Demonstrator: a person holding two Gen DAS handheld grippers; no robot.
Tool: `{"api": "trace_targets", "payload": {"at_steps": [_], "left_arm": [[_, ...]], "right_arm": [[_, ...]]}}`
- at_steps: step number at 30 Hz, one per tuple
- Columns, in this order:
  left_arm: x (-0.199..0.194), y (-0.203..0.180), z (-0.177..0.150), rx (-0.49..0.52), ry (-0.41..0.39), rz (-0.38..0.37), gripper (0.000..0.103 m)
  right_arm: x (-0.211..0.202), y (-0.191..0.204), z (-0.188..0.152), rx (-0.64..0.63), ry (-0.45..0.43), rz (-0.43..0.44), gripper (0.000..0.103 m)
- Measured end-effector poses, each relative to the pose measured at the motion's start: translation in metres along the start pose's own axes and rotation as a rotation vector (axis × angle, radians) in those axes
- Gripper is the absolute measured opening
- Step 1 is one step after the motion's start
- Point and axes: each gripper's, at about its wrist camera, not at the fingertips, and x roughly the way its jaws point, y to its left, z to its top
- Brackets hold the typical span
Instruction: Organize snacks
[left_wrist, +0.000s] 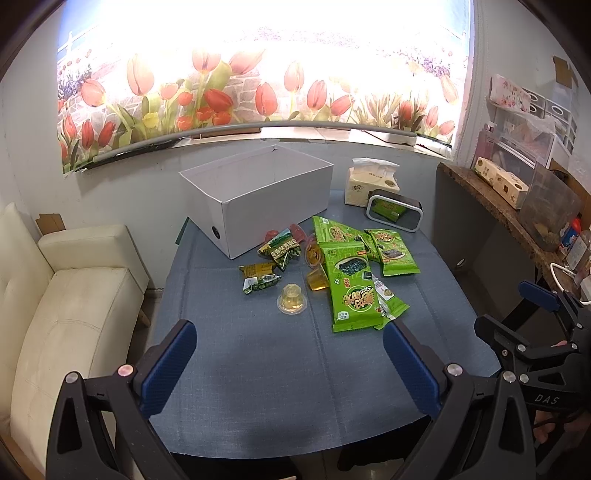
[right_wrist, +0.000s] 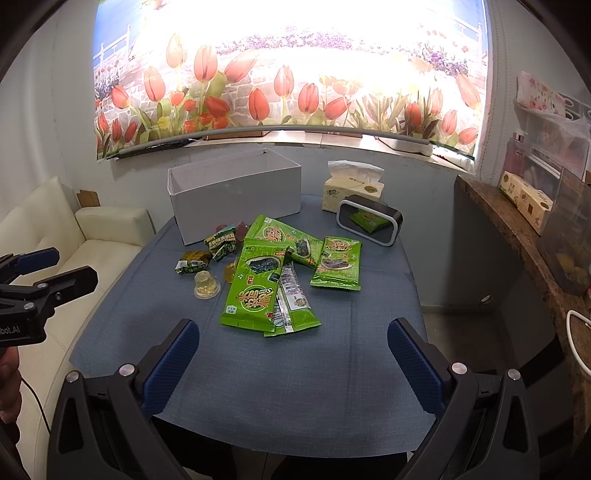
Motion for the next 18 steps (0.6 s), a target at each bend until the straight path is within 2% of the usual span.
{"api": "trace_targets", "payload": {"at_steps": [18], "left_arm": [[-0.0007,0.0032,0.0015,-0.008,0.002,0.001,0.103]], "right_arm": [[0.0027,0.0047,-0.0003,-0.005,0.009,0.008,0.103]]}}
